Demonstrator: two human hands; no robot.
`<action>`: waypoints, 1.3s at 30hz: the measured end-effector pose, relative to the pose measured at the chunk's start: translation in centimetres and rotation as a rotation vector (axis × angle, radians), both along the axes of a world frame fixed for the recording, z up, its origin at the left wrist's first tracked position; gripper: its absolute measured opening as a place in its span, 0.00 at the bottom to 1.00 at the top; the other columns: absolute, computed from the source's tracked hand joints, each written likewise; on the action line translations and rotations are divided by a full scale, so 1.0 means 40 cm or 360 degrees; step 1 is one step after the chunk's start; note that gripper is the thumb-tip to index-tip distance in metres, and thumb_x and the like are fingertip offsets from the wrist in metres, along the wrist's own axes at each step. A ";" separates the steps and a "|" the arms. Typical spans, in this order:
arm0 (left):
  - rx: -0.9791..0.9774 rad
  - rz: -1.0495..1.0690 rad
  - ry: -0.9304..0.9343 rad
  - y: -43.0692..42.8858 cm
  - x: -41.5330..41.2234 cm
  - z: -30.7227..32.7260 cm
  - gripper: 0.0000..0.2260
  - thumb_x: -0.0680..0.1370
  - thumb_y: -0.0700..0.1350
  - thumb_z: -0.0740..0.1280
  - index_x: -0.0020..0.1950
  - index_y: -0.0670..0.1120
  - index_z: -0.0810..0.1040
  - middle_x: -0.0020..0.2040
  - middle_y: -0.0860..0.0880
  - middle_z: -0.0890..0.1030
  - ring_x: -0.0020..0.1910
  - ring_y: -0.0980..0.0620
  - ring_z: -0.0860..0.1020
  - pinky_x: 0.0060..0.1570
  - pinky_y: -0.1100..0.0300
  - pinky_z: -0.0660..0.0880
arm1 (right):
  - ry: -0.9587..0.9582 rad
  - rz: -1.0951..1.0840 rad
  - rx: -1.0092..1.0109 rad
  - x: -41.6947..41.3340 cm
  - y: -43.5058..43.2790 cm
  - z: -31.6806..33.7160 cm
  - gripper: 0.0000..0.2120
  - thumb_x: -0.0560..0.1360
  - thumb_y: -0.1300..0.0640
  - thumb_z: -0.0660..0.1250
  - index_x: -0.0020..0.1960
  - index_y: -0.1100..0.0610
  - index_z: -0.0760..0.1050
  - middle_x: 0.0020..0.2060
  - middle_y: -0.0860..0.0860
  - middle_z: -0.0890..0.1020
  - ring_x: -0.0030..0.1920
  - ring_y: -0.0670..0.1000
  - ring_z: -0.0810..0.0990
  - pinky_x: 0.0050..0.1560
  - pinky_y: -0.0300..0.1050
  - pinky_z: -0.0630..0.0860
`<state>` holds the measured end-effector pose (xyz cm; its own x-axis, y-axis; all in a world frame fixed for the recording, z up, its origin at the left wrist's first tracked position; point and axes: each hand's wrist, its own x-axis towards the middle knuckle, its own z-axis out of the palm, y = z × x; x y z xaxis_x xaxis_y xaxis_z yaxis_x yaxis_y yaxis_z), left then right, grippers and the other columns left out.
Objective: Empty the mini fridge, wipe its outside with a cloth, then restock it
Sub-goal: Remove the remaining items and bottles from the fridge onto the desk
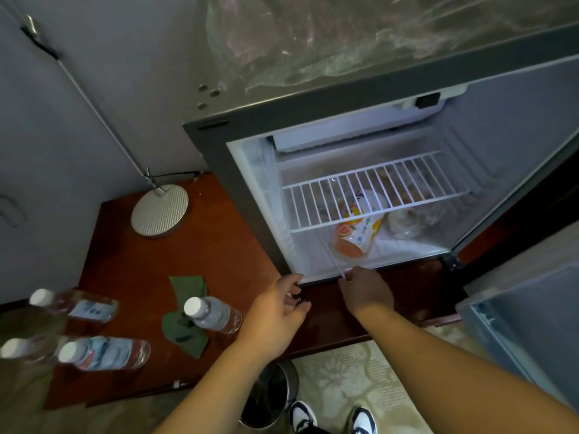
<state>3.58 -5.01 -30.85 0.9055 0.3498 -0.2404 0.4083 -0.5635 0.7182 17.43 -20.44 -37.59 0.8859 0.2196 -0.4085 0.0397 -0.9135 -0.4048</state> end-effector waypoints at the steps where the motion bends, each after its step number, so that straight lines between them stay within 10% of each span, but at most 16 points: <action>1: -0.0010 0.0007 0.0005 0.002 -0.004 -0.002 0.22 0.77 0.49 0.73 0.70 0.59 0.73 0.54 0.60 0.79 0.50 0.64 0.78 0.47 0.75 0.71 | -0.0008 -0.0007 0.0006 0.000 -0.002 0.001 0.14 0.80 0.46 0.62 0.57 0.52 0.80 0.56 0.52 0.83 0.59 0.56 0.80 0.54 0.48 0.76; 18: 0.0154 -0.0417 0.0091 -0.104 0.029 0.038 0.29 0.79 0.56 0.69 0.76 0.69 0.60 0.49 0.61 0.79 0.43 0.60 0.78 0.48 0.59 0.77 | -0.0018 0.0275 0.0060 -0.129 -0.322 0.212 0.11 0.74 0.42 0.66 0.43 0.48 0.80 0.36 0.46 0.82 0.40 0.47 0.80 0.44 0.49 0.80; 24: 0.0351 -0.0665 0.0203 -0.156 -0.005 0.032 0.18 0.79 0.58 0.67 0.69 0.62 0.74 0.50 0.58 0.81 0.50 0.57 0.79 0.50 0.59 0.76 | 0.0148 0.0469 0.0121 -0.179 -0.365 0.244 0.11 0.74 0.40 0.68 0.45 0.47 0.82 0.39 0.46 0.84 0.39 0.42 0.81 0.45 0.47 0.80; 39: 0.0101 -0.0142 0.0418 0.041 -0.370 -0.054 0.07 0.80 0.55 0.67 0.55 0.58 0.82 0.48 0.60 0.82 0.46 0.61 0.78 0.46 0.60 0.76 | 0.0184 0.1052 0.0173 -0.389 0.011 0.218 0.10 0.76 0.46 0.64 0.40 0.49 0.76 0.36 0.46 0.79 0.40 0.49 0.79 0.40 0.46 0.77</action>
